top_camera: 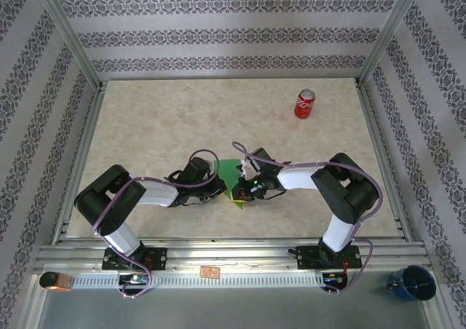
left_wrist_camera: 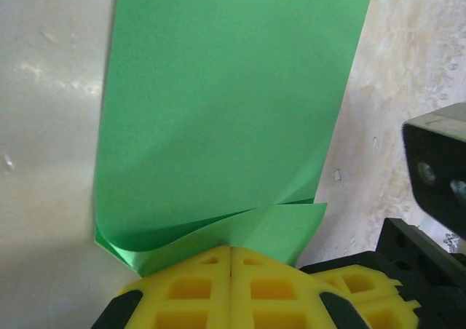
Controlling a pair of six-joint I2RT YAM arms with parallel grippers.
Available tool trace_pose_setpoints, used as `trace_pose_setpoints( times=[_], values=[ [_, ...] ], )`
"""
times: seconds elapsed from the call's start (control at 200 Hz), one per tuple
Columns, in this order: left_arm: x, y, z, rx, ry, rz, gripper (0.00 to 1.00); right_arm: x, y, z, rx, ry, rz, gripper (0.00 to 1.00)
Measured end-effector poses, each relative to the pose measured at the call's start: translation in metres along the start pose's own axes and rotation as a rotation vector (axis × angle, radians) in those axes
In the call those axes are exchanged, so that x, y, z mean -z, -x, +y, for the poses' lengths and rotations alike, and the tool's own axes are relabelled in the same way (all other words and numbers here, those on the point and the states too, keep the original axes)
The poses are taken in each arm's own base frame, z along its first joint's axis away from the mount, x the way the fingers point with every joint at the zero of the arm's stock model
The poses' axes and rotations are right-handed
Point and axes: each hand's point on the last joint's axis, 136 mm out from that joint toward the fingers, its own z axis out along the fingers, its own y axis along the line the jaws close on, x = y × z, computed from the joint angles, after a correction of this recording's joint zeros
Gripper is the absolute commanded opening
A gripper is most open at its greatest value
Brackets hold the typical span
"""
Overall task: Fold a paper plane with a square sheet of paper (pick it up from the middle)
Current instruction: Third fold the triangle at the center of the table.
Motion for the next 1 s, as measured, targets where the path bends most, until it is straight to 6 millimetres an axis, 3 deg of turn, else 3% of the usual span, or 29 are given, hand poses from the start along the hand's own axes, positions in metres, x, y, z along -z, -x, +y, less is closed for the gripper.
trace_pose_setpoints(
  times=[0.2,0.455,0.67,0.999],
  values=[
    [0.001,0.002,-0.004,-0.023,0.017,0.007,0.09,0.002,0.0,-0.001,-0.004,0.046,-0.01,0.03],
    [0.009,0.002,-0.019,-0.055,-0.012,-0.004,0.04,0.003,0.001,-0.001,-0.013,0.054,-0.01,0.02],
    [0.004,-0.011,-0.017,-0.069,0.006,0.029,0.02,0.003,0.001,-0.001,-0.015,0.054,-0.01,0.02],
    [-0.001,-0.004,0.0,-0.033,0.05,-0.017,0.02,0.003,0.001,-0.001,-0.015,0.054,-0.01,0.02]
  ],
)
